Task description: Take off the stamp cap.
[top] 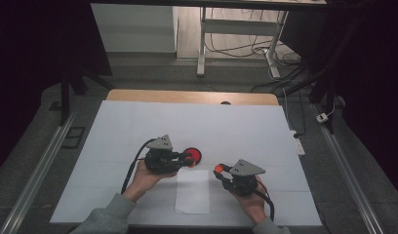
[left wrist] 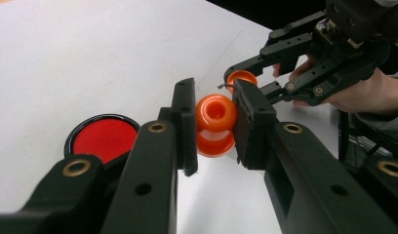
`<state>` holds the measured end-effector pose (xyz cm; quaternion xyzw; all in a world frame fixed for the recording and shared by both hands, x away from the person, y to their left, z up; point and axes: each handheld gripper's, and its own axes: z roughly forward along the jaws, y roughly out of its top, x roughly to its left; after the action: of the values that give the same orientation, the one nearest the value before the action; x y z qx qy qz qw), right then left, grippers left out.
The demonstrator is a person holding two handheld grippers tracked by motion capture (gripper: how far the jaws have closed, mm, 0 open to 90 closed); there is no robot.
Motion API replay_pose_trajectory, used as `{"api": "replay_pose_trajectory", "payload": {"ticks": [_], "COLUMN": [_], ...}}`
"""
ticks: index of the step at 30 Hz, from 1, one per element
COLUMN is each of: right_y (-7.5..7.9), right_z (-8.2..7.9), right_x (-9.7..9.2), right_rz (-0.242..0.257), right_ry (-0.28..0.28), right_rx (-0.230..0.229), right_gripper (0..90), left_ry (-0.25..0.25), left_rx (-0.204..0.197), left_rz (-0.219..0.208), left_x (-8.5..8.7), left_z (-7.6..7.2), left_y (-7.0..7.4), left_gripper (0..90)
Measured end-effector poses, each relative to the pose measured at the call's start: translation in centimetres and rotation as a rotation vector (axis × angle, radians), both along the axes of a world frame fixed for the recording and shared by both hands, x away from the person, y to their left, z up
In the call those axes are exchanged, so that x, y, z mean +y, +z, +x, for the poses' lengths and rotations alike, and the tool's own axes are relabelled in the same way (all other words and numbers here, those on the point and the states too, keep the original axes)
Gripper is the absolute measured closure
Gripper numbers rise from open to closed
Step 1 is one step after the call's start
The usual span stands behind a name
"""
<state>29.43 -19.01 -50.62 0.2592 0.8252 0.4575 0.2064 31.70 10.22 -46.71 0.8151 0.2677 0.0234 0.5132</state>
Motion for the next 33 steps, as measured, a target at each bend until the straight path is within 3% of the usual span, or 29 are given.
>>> {"api": "replay_pose_trajectory", "payload": {"ticks": [21,33], "right_y": [0.2,0.2], "right_z": [-0.5,-0.7], "right_x": [-2.7,-3.8], "right_rz": [-0.002,0.0], "right_ry": [-0.038,-0.053], "right_rx": [-0.009,-0.007], "right_gripper": [64.6,64.6], "left_ry": [0.005,0.102], "left_rx": [-0.018,-0.06], "left_rz": [0.035,0.051], "left_x": [0.0,0.9], "left_z": [0.1,1.1], "left_y": [-0.1,-0.1], "left_gripper": [72.8,72.8]}}
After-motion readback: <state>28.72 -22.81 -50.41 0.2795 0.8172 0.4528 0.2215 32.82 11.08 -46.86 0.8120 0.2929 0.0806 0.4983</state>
